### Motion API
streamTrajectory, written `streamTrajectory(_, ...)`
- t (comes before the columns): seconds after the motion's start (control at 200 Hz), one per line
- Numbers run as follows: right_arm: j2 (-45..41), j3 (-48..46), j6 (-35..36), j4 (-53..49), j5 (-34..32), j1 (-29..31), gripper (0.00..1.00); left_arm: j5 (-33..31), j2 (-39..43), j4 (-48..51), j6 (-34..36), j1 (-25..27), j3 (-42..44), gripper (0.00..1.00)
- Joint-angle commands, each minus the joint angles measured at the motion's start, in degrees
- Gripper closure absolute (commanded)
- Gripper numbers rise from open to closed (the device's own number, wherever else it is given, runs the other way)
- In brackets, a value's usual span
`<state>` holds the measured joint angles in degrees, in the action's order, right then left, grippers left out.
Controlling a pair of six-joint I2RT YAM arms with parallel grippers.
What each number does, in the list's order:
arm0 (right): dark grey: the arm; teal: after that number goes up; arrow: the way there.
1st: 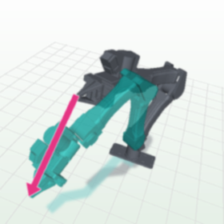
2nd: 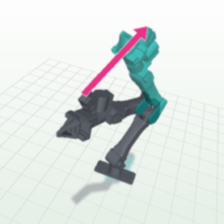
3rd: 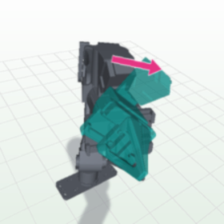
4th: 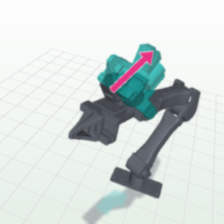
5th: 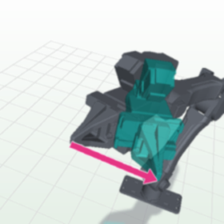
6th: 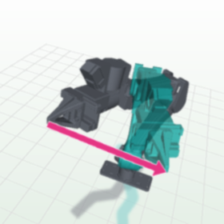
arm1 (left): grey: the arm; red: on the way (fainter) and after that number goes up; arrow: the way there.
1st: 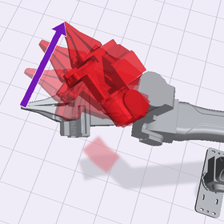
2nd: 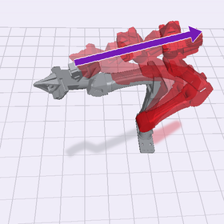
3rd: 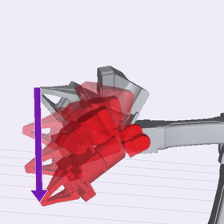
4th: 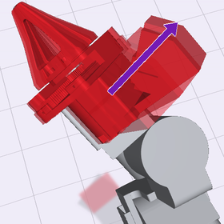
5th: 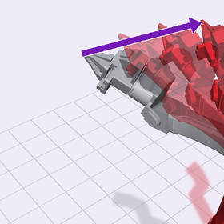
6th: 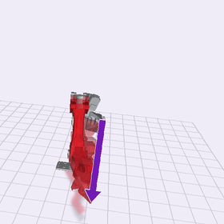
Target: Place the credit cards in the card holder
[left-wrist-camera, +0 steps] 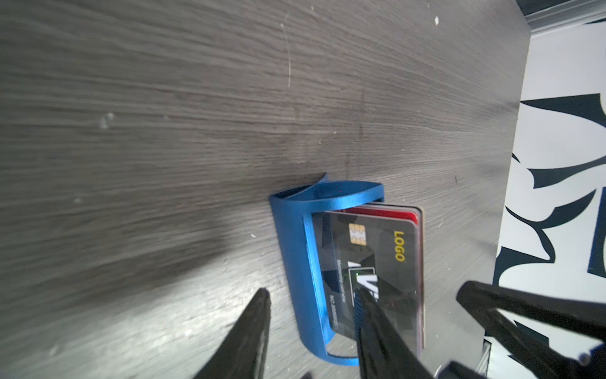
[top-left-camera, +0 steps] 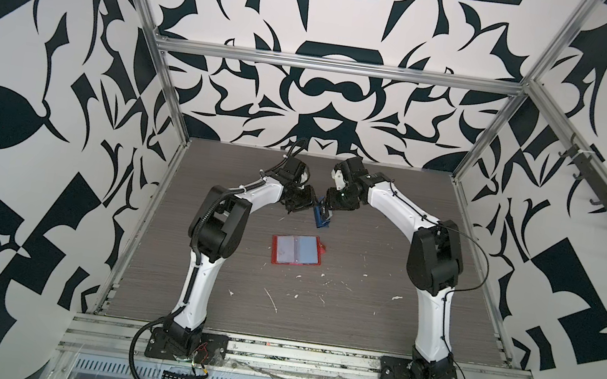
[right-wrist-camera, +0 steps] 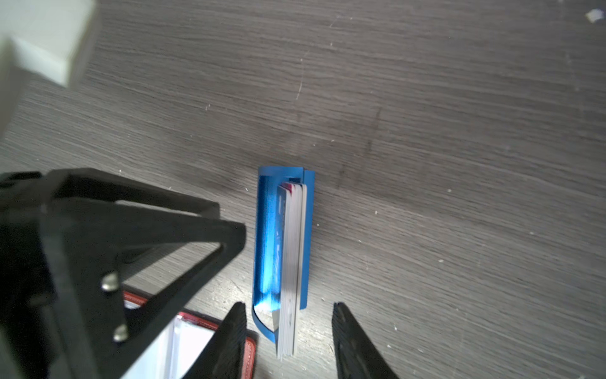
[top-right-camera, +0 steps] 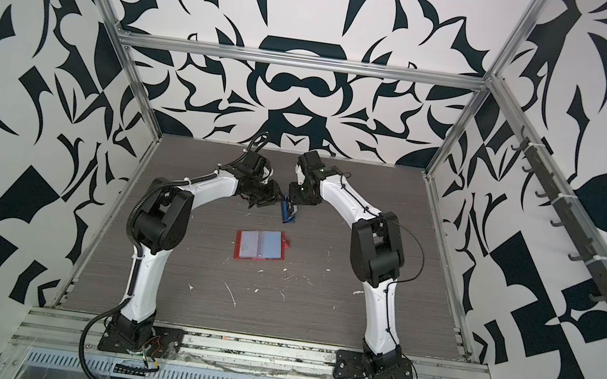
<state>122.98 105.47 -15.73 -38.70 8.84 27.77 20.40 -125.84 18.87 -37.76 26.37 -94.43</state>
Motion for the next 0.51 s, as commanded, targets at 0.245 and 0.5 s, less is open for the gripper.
streamTrajectory(0.245,3.0,7.0,0.0,-3.0,1.6,-0.3,0.53,4.6,-4.6,3.8,-1.1,0.0,-3.9,0.6)
streamTrajectory(0.5,5.3,9.3,0.4,-4.6,1.7,-0.4,0.54,5.4,-5.9,5.3,-1.0,0.0,-4.9,0.64)
